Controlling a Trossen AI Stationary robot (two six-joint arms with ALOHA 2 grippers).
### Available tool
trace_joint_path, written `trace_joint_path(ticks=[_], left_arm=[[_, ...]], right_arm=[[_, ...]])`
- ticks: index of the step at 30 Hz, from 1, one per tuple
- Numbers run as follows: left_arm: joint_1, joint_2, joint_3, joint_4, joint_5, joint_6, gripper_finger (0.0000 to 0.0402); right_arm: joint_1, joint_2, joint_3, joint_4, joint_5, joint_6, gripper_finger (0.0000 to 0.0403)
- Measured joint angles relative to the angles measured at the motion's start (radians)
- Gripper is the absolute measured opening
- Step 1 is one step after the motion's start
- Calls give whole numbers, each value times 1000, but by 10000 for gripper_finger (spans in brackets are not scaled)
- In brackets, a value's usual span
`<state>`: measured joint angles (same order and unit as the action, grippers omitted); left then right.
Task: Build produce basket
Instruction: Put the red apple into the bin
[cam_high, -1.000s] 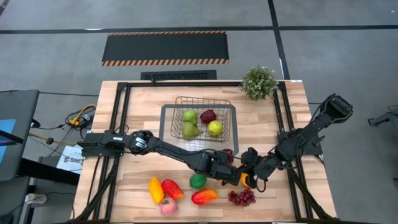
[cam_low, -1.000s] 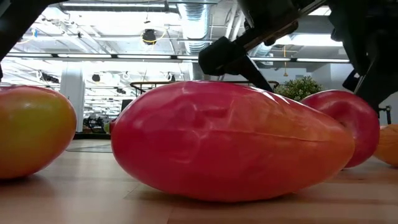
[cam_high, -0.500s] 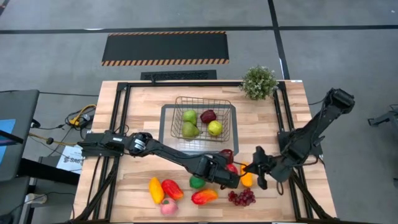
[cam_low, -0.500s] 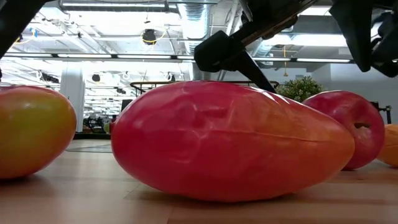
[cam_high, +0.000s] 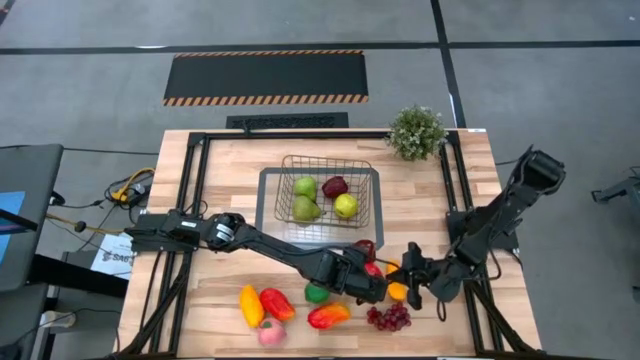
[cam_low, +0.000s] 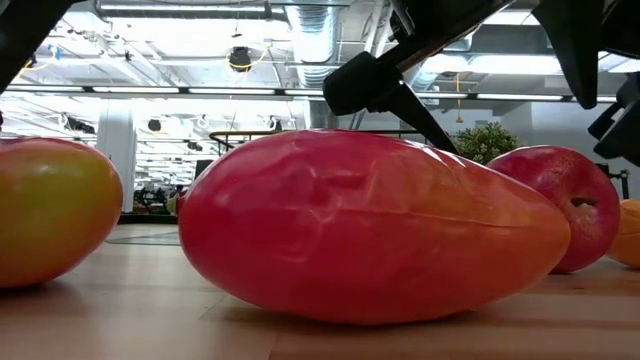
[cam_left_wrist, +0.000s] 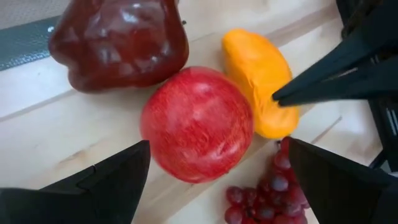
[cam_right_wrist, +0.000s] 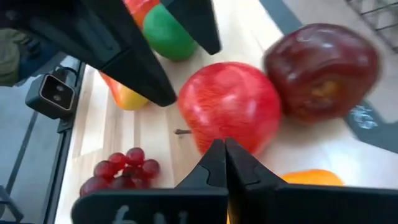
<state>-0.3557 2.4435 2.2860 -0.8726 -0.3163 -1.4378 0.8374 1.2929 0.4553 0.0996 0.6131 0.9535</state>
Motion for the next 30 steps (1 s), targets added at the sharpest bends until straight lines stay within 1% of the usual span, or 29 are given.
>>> trace_joint_path(ticks=[3,10,16,21,24,30], left_arm=[[-1,0,0,-5,12,1,364],[-2,1,0,-29,7,1,364],[-6,16,-1,-58,18,-23,364],[-6,32,-2,-39,6,-23,364],[-4,38,0,-17,25,-7,364],[-4,61,-2,-13,20,-3,364]], right_arm=[[-16,58,1,57,-4,-16,3],[-29,127,1,73,-16,-9,2],[-29,133,1,77,-25,-10,4],[-41,135,2,81,-41,-12,3],[-56,135,2,83,-61,-13,6],[-85,134,2,128,-95,-69,3]])
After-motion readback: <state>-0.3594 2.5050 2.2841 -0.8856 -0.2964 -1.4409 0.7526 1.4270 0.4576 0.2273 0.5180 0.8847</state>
